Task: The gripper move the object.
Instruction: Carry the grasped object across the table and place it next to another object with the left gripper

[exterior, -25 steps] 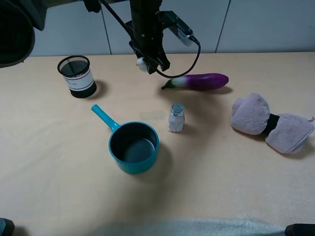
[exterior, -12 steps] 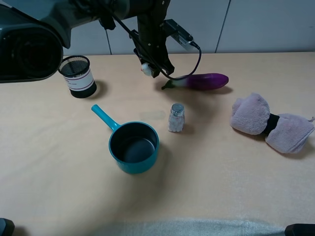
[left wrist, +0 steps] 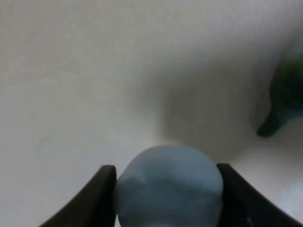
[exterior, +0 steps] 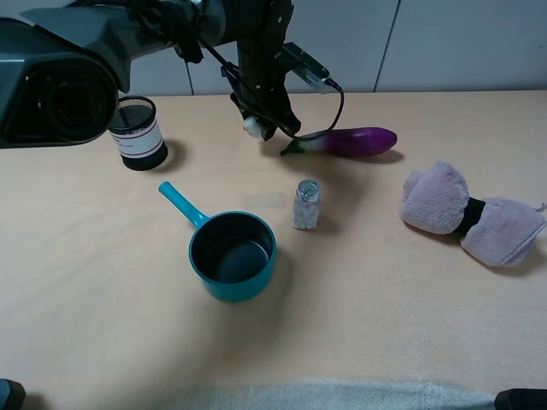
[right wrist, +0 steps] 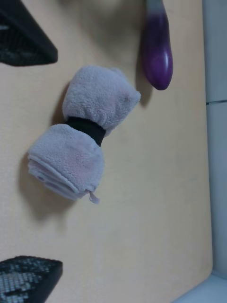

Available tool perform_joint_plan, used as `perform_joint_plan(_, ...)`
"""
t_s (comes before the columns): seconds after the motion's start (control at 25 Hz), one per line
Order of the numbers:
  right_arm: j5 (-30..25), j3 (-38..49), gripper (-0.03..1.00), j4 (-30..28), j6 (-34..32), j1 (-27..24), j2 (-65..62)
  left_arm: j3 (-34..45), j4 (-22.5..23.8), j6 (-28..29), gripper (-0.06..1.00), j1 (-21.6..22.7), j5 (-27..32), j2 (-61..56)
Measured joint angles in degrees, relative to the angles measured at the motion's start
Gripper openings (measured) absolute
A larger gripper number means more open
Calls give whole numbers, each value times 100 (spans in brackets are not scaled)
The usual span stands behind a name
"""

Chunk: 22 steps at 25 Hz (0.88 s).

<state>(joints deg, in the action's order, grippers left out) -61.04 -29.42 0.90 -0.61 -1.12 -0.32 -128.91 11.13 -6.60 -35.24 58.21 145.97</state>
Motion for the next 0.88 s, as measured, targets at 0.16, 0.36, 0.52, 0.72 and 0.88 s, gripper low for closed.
perform_joint_plan(0.16, 0, 0, 61, 0, 0, 0, 0, -19, 0, 2, 45, 0, -126, 41)
perform_joint_plan(0.36, 0, 0, 61, 0, 0, 0, 0, -47, -6, 6, 45, 0, -132, 268)
perform_joint_plan(0.52, 0, 0, 61, 0, 0, 0, 0, -54, -24, 13, 45, 0, -107, 336)
perform_joint_plan(0.72, 0, 0, 61, 0, 0, 0, 0, -58, -24, 13, 45, -5, -107, 336)
perform_joint_plan(0.88, 0, 0, 61, 0, 0, 0, 0, -58, -24, 13, 45, -5, -97, 336)
